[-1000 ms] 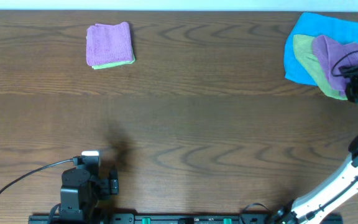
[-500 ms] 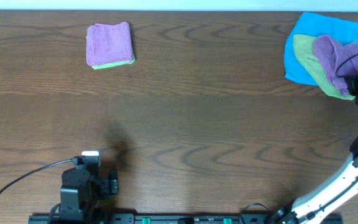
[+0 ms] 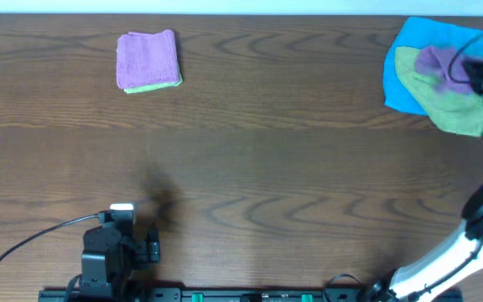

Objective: Fold the cloth
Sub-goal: 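Lift the pink cloth with the right gripper and drag it left onto the table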

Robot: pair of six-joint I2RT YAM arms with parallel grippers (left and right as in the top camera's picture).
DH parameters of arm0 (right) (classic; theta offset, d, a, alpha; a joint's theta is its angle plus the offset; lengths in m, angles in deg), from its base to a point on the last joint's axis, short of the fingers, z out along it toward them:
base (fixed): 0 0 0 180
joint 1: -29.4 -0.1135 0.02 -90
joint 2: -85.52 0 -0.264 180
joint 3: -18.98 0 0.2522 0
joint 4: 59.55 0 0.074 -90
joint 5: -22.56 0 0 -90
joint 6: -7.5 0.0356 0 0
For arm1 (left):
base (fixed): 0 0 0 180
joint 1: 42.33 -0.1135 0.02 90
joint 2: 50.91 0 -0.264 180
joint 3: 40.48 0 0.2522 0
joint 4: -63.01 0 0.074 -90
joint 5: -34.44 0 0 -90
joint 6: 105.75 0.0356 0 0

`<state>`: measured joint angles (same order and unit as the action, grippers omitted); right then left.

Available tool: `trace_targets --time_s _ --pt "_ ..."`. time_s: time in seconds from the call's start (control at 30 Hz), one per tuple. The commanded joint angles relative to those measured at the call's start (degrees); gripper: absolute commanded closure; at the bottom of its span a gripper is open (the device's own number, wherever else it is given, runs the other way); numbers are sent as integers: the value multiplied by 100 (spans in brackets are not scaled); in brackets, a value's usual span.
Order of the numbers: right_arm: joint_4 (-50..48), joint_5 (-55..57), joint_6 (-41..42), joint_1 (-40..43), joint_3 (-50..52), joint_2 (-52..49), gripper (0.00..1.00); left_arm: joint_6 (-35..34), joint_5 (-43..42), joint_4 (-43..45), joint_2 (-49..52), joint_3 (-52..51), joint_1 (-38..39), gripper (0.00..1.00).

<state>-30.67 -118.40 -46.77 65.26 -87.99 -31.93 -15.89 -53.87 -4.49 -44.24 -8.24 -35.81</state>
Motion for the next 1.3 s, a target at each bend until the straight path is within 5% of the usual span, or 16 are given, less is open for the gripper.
trace_targets --time_s 0.0,0.53,0.7,0.8,1.03,1.07,1.1,1.27 --pt "57 -111 -282 -420 -192 623 99 15 17 -284 -33 -109 -17 5" --pt "2719 1270 -1331 -3268 -162 1104 98 15 17 -284 -33 -109 -17 5" --pt "4009 2905 -1005 -4135 -140 1104 98 15 17 -284 -33 -109 -17 5" --pt "4216 2848 -1005 -4446 -63 1106 98 15 17 -284 -33 -109 -17 5" --pt "4374 3040 -758 -5167 367 1106 99 15 17 -284 -33 -109 -17 5" --pt "4273 3226 -616 -5202 483 1106 92 15 20 -284 -33 -109 -17 5" --pt "4153 3383 -522 -5217 588 1106 75 15 17 -284 -33 -109 -17 5" --pt "2680 4140 -531 -5110 975 1106 95 15 20 -284 -33 -109 -17 5"
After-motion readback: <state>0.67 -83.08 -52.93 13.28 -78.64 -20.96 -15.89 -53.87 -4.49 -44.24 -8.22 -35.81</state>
